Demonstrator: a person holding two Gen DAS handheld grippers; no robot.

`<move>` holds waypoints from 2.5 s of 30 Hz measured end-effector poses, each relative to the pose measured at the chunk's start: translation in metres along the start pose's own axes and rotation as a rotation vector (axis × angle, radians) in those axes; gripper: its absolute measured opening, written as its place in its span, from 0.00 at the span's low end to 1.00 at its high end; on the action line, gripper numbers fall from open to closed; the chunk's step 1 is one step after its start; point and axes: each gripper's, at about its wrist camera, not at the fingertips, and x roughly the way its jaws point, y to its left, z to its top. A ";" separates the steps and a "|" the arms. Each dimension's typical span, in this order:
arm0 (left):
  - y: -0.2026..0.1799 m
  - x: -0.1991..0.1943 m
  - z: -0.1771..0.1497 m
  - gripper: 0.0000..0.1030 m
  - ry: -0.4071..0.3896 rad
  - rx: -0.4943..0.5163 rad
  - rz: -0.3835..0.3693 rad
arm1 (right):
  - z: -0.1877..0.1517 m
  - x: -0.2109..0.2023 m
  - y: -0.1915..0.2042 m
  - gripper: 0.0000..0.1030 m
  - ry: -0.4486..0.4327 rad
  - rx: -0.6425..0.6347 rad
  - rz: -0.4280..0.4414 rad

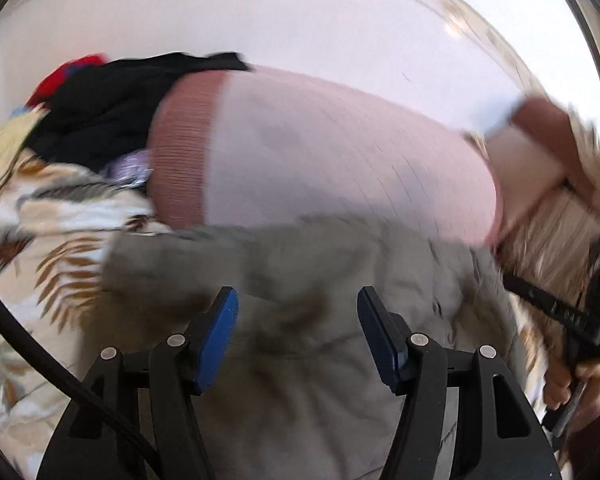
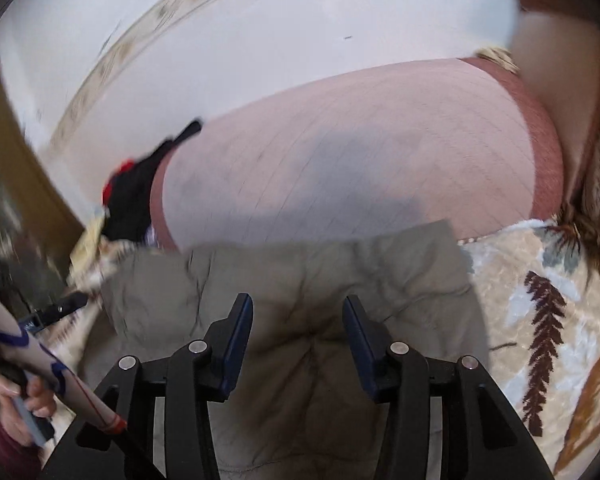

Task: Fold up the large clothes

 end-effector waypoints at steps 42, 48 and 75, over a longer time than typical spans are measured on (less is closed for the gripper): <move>0.059 -0.060 -0.152 0.79 -0.027 -0.184 0.498 | -0.150 -0.071 -0.046 0.32 -0.054 0.090 -0.140; 0.082 -0.041 -0.155 0.87 0.041 -0.269 0.450 | -0.159 -0.044 -0.069 0.21 0.026 0.135 -0.161; 0.156 -0.070 -0.156 0.86 0.076 -0.697 0.089 | -0.156 -0.079 -0.125 0.81 -0.046 0.514 -0.055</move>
